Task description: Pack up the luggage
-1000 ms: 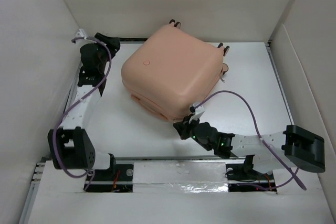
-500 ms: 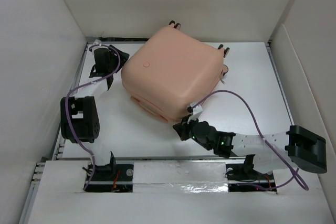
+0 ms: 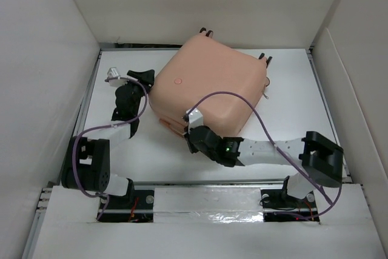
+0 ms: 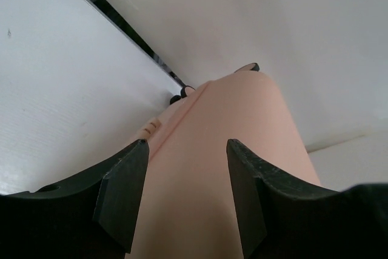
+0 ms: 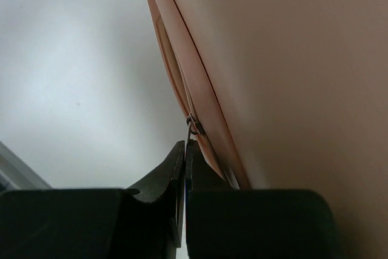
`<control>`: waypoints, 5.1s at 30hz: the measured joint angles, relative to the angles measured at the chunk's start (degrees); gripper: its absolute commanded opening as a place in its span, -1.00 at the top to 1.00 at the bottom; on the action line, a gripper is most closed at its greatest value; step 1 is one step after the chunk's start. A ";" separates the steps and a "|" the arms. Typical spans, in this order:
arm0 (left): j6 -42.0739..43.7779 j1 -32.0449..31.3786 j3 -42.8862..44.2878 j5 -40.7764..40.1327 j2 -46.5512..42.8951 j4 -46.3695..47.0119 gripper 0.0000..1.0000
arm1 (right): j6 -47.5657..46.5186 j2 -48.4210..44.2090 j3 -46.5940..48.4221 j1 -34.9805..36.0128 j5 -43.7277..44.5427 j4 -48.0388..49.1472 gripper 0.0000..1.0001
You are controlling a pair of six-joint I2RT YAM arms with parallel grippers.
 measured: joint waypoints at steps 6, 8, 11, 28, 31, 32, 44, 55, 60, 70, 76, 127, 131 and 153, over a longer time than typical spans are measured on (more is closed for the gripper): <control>-2.32 -1.97 -10.27 -1.05 -7.13 6.36 -0.02 | -2.36 10.60 12.81 -1.53 -4.17 -3.30 1.00; -2.82 -2.62 -13.22 -1.29 -9.97 7.37 -0.01 | -3.48 12.96 15.52 -1.95 -7.91 -3.04 1.00; -3.26 -3.32 -16.50 -2.80 -13.25 7.87 -0.02 | -4.50 13.27 15.58 -1.79 -11.87 -2.56 1.00; -0.55 -34.86 -12.44 -6.73 -18.21 -9.31 -0.53 | -1.79 -47.08 -31.71 -42.21 -42.58 -3.76 1.00; 0.74 -31.47 -10.23 -5.20 -17.99 -14.99 -0.56 | -0.83 -52.78 -32.96 -45.68 -42.77 -8.13 1.00; 1.18 -29.31 -8.83 -4.96 -17.42 -16.00 -0.59 | -0.68 -53.42 -33.03 -45.79 -42.77 -8.90 1.00; 5.49 -10.75 44.09 6.58 20.41 -27.41 -0.75 | 0.87 -60.00 -33.05 -39.39 -37.83 -16.57 1.00; 9.70 -9.73 84.48 14.91 51.74 -49.05 -0.81 | 1.05 -59.19 -32.39 -36.59 -37.42 -17.84 1.00; 9.38 -10.73 86.01 16.50 52.28 -50.05 -0.83 | 1.01 -58.31 -32.30 -36.57 -37.66 -17.79 1.00; 2.03 -11.34 88.39 18.51 56.00 -43.04 -0.65 | 0.83 -58.07 -32.20 -36.57 -38.05 -17.77 1.00; -2.78 -11.23 92.02 19.12 59.63 -39.01 -0.40 | 0.83 -58.05 -32.20 -36.57 -38.12 -17.77 1.00; -7.78 9.03 15.91 11.98 12.83 -7.58 1.00 | 0.85 -51.04 -32.44 -30.42 -39.63 -9.46 1.00; -6.45 9.05 18.78 13.64 14.93 -8.68 1.00 | 0.59 -46.42 -30.62 -24.52 -40.35 -8.44 1.00; -13.38 5.92 -2.60 8.92 3.06 7.48 1.00 | -6.05 -28.48 -13.00 -70.12 -57.51 -9.11 1.00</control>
